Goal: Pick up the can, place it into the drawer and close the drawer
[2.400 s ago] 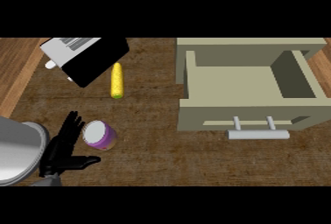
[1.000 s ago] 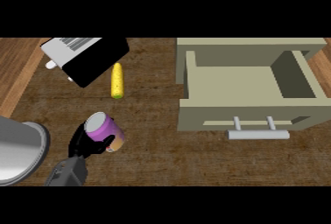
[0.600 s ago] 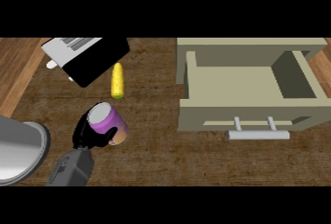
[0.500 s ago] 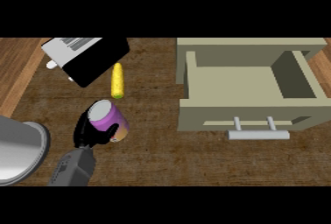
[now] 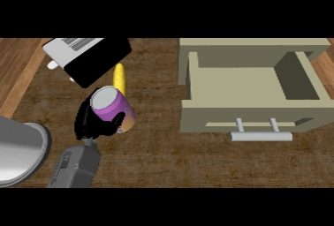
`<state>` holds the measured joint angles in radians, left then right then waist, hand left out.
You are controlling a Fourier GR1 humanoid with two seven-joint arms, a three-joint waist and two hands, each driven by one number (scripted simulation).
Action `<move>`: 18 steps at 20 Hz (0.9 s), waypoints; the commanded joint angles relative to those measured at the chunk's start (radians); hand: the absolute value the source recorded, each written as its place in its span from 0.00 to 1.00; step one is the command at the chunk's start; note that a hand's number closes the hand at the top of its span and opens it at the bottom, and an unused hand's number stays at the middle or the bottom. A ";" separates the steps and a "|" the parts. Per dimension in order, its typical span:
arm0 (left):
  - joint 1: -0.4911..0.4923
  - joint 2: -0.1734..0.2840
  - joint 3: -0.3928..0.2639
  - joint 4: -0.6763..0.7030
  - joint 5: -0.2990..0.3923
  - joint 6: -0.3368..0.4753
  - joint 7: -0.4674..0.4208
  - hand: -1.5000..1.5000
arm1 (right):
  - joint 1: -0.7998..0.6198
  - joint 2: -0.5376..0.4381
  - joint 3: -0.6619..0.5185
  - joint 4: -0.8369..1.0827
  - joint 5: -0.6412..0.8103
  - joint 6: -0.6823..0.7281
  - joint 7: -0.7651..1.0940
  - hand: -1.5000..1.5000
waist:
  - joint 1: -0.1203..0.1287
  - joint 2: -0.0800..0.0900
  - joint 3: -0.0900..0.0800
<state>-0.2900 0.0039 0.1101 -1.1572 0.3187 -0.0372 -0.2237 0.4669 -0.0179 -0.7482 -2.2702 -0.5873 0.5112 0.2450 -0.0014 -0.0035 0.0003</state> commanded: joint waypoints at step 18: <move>-0.337 0.044 -0.115 -0.313 -0.093 0.328 0.463 1.00 | 0.066 0.017 0.017 -0.053 -0.039 -0.007 -0.012 0.00 | -0.008 0.001 0.000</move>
<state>-0.5706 0.0165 -0.0197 -1.4268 0.2305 0.2755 0.1612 0.5172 -0.0026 -0.6981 -2.3062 -0.5788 0.4886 0.2170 -0.0107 -0.0015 0.0004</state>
